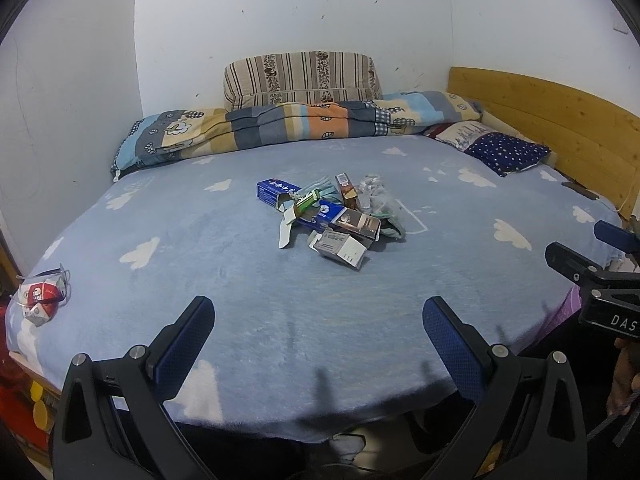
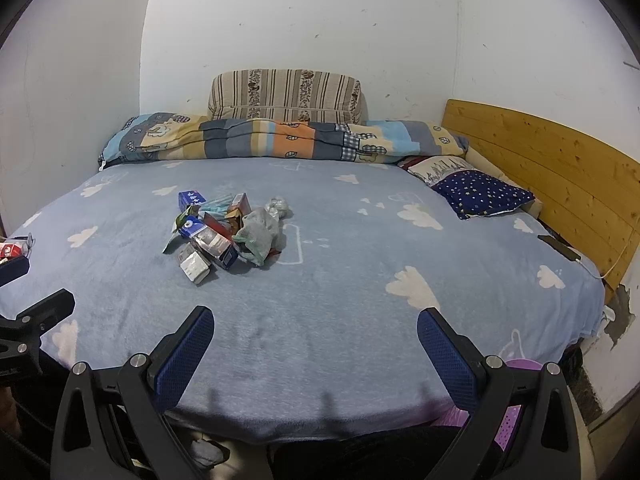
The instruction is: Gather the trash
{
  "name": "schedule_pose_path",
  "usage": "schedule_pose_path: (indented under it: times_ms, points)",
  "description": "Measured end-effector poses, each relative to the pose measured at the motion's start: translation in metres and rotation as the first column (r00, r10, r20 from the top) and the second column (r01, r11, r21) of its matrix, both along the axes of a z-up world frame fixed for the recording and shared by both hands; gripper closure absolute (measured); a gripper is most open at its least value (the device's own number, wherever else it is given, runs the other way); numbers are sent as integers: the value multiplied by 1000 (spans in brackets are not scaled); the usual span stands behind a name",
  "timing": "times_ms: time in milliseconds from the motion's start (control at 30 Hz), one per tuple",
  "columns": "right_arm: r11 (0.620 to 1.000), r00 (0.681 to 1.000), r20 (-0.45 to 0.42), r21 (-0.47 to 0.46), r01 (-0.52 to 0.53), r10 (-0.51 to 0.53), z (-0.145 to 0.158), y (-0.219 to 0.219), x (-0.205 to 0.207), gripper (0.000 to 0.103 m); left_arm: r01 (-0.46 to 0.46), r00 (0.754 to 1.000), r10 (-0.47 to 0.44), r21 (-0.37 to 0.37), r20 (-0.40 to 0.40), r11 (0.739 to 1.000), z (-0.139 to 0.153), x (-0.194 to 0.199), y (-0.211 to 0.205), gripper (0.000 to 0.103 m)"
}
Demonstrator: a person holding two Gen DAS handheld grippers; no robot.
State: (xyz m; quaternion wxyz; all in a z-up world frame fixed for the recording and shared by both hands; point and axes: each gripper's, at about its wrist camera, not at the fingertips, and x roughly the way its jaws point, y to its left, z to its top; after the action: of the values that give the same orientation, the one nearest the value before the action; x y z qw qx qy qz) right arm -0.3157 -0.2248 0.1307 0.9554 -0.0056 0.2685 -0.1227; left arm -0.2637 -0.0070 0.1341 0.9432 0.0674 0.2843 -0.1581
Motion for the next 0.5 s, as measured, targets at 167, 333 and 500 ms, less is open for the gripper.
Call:
schedule_pose_path:
  times_ms: [167,333,500]
  points:
    - [1000,1000,2,0,3,-3,0,1,0,1,-1,1000,1,0,0,1000,0,0,-1,0]
    - [1000,1000,0,0,4,-4,-1,0,0,1,2,1000,-2,-2,-5,1000,1,-2,-1,0]
    - [1000,1000,-2,-3,3,-3,-2,0,0,1,6,1000,-6,-9,-15,1000,2,-4,-3,0]
